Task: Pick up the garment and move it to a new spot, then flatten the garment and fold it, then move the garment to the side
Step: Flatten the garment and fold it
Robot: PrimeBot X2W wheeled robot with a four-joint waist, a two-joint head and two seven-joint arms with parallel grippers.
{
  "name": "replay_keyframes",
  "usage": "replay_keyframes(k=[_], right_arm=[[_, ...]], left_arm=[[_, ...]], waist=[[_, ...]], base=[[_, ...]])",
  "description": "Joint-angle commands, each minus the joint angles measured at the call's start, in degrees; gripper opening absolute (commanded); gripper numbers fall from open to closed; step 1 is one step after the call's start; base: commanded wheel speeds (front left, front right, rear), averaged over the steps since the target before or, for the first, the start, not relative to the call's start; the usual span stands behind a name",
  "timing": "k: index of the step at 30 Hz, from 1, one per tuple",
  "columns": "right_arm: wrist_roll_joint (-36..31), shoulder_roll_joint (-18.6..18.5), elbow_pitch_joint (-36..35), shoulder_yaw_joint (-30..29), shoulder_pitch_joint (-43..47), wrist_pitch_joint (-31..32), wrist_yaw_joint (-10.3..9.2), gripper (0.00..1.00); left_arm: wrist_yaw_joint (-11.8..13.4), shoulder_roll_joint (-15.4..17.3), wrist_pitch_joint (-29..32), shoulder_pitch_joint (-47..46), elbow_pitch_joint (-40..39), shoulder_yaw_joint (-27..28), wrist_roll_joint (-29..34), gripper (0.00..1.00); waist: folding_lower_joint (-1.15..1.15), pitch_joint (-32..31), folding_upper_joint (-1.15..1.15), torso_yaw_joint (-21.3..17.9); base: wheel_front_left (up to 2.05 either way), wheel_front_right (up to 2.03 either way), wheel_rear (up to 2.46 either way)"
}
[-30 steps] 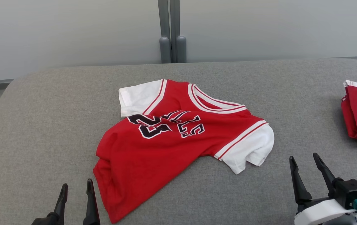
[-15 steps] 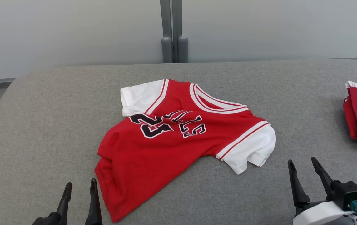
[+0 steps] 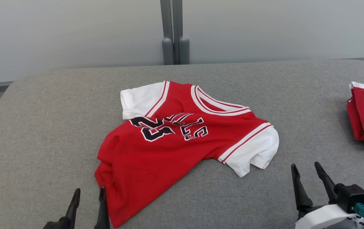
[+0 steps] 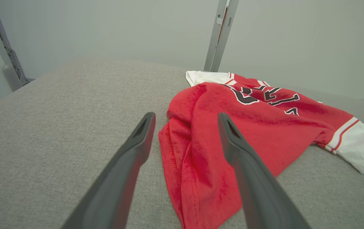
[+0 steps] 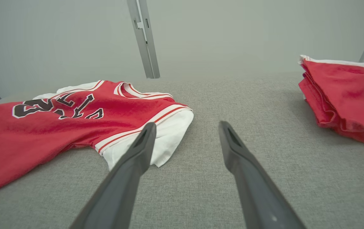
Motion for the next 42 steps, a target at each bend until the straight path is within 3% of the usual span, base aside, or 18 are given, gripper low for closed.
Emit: replay_keyframes(k=[1,5,11,18,40,42], right_arm=[[1.1,-0.7,0.9,0.7,-1.4,-0.1,-0.07,1.0],[4.9,-3.5,7.1,4.6,-5.2,0.1,-0.08,1.0],[10.6,-8.1,14.0,11.3,-14.5,10.0,-0.07,1.0],[15.2,-10.4,18.0,16.6,-20.5,17.9,-0.07,1.0],[23.8,-12.2,22.9,24.4,-26.4,20.3,-0.06,1.0],[24.4,-12.4,23.3,25.1,-27.2,20.5,-0.06,0.84]], left_arm=[[0.7,0.1,0.0,-0.5,0.7,-0.4,0.3,1.0],[2.3,0.1,0.0,-1.5,7.8,-4.4,0.5,1.0],[4.9,0.1,5.3,-5.2,15.0,-9.3,-3.5,1.0],[7.1,0.2,7.6,-7.9,17.7,-12.4,-5.6,1.0],[10.1,0.5,4.7,-12.9,25.8,-13.0,-8.2,1.0],[10.1,0.5,4.8,-13.0,26.7,-12.9,-8.8,1.0]], waist=[[0.0,0.1,-0.01,0.0],[0.0,0.4,-0.01,0.1],[0.0,2.2,-0.01,0.5],[0.0,4.6,-0.01,2.0],[0.0,8.8,-0.01,2.5],[0.0,9.1,-0.01,2.6]], base=[[0.0,0.0,0.0],[0.0,0.0,0.0],[0.0,0.0,0.0],[0.0,0.0,0.0],[0.0,0.0,0.0],[0.0,0.0,0.0]])
